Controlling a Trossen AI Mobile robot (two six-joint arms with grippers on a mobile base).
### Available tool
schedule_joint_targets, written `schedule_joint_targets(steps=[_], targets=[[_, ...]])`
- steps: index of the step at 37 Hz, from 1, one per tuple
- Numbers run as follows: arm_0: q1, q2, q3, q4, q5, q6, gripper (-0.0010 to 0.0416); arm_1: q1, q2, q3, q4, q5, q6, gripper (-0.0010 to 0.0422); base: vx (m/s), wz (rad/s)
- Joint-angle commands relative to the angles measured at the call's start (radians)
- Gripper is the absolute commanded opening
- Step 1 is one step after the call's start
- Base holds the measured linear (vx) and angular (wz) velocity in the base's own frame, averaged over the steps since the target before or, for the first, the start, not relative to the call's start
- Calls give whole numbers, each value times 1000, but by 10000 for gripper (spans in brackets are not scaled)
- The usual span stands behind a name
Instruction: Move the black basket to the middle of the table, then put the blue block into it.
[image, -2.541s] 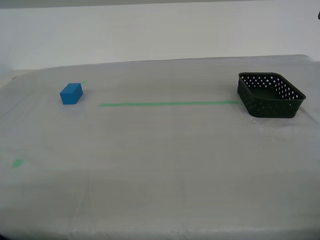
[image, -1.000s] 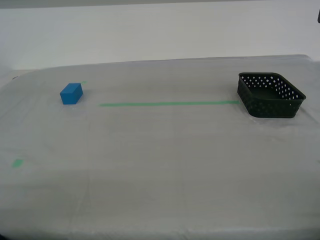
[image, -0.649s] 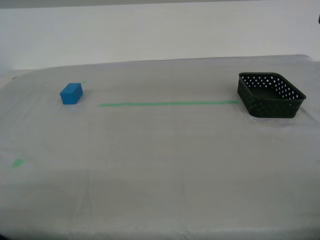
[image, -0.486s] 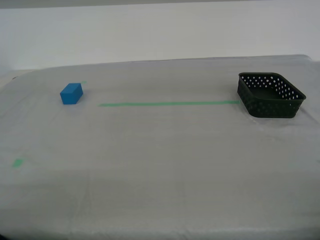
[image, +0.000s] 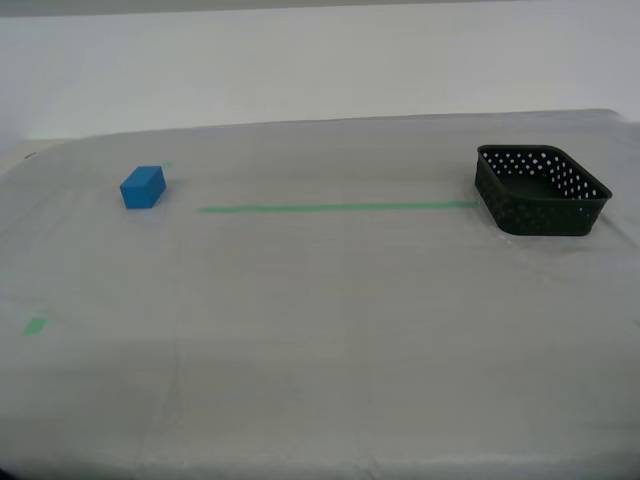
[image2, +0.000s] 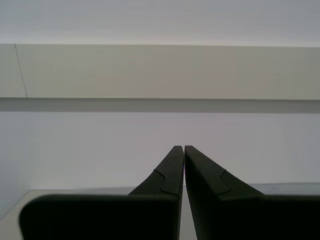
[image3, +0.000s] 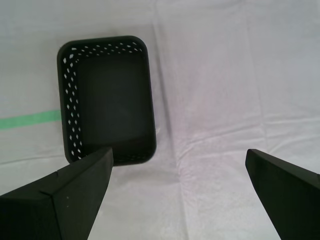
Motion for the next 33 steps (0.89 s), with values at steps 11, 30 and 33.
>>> schedule_joint_targets(steps=[11,30,33], targets=[[0,144,109,-39,-26,-9,375,0,0,0,4,-1,1,0,0,0],[0,293,122,6,-66,-20,375,0,0,0,4,-1,1,0,0,0],[0,319,122,21,-74,-27,373,0,0,0,4,-1,1,0,0,0]])
